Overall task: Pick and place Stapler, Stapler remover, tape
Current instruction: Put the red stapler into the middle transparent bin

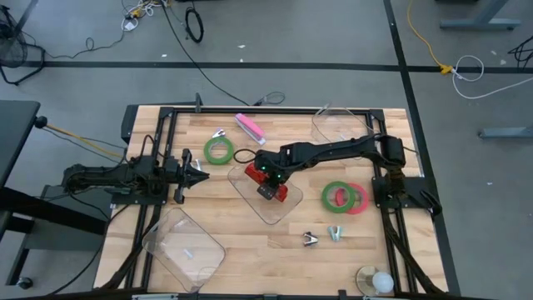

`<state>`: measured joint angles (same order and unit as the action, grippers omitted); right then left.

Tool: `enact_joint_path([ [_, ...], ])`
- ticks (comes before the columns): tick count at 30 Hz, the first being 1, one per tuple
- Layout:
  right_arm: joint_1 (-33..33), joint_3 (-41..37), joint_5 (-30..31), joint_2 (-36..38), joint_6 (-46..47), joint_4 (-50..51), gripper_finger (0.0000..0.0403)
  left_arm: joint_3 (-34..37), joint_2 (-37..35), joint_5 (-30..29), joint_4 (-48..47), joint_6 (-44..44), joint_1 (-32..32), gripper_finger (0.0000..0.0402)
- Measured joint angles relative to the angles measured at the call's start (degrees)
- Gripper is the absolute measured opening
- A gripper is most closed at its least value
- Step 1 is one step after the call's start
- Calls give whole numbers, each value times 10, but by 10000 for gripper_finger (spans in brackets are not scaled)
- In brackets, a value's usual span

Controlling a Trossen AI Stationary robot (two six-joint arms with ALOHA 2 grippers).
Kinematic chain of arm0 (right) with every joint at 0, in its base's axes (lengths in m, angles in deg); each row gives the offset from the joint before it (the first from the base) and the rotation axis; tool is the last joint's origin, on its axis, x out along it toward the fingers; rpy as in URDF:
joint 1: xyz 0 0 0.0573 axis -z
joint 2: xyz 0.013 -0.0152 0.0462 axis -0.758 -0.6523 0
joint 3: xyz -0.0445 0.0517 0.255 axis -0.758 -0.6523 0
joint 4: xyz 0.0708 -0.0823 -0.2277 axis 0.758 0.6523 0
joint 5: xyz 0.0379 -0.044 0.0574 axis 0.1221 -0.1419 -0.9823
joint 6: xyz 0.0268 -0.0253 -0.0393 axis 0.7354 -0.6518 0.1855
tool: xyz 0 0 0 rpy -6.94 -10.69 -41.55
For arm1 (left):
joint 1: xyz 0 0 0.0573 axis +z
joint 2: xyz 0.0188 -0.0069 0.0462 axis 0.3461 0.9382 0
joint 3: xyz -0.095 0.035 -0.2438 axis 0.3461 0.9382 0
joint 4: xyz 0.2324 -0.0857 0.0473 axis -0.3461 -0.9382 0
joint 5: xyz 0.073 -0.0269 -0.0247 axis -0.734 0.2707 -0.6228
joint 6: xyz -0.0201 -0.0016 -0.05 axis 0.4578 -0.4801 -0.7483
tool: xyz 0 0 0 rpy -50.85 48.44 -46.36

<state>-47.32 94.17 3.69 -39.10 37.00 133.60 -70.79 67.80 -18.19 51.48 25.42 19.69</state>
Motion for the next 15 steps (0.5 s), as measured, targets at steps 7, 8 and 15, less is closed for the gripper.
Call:
enact_joint_path([
  [7, 3, 0, 15, 0, 4, 3, 142, 0, 0, 0, 0, 0, 0, 30],
  [8, 3, 0, 15, 0, 4, 6, 142, 0, 0, 0, 0, 0, 0, 30],
  [15, 3, 0, 24, 0, 4, 10, 142, 0, 0, 0, 0, 0, 0, 30],
])
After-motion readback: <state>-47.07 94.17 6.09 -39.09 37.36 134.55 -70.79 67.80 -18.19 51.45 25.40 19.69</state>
